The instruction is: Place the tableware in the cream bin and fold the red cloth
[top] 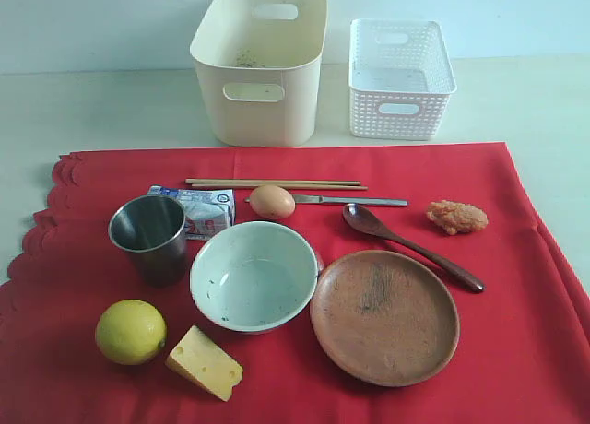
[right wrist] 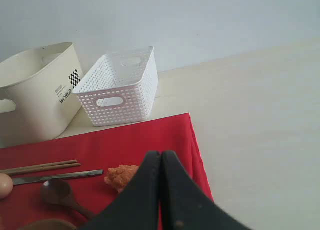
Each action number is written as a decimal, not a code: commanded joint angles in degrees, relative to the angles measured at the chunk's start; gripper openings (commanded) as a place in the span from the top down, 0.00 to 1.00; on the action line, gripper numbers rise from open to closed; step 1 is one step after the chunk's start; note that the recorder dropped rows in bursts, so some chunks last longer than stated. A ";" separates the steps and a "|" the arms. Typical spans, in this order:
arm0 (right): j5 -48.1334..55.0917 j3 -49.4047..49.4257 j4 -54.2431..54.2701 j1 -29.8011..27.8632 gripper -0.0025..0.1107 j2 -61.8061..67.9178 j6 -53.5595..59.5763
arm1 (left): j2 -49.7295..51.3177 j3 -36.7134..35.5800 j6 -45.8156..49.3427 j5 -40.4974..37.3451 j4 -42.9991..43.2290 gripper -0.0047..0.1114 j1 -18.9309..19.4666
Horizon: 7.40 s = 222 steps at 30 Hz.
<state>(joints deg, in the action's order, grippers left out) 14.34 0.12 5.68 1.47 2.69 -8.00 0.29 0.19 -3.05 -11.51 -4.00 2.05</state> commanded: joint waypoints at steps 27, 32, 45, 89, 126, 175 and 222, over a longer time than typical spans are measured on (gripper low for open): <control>-0.69 -0.12 -0.32 0.14 0.98 -0.33 0.39 | -0.29 -0.19 0.32 0.13 -0.20 0.96 0.10; -0.69 -0.12 -0.32 0.14 0.98 -0.33 0.39 | -0.29 -0.19 0.32 0.13 -0.20 0.96 0.10; -5.47 -0.12 -0.08 0.14 0.98 -0.33 0.27 | -0.29 -0.19 0.32 0.13 -0.20 0.96 0.10; 15.65 -39.48 15.39 4.37 0.91 57.49 19.07 | -0.29 -0.19 0.32 0.13 -0.20 0.96 0.10; 7.20 -52.08 9.79 9.23 0.51 104.48 42.56 | -0.29 -0.19 0.32 0.13 -0.20 0.96 0.10; -6.04 -85.98 21.36 9.23 0.98 115.10 38.44 | -0.29 -0.19 0.32 0.13 -0.20 0.96 0.10; 31.87 -88.46 26.99 22.44 0.83 103.32 47.38 | -0.29 -0.19 0.32 0.13 -0.20 0.96 0.10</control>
<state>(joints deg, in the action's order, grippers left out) 45.83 -87.97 33.03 20.81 104.99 38.32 0.29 0.19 -3.05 -11.51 -4.00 2.05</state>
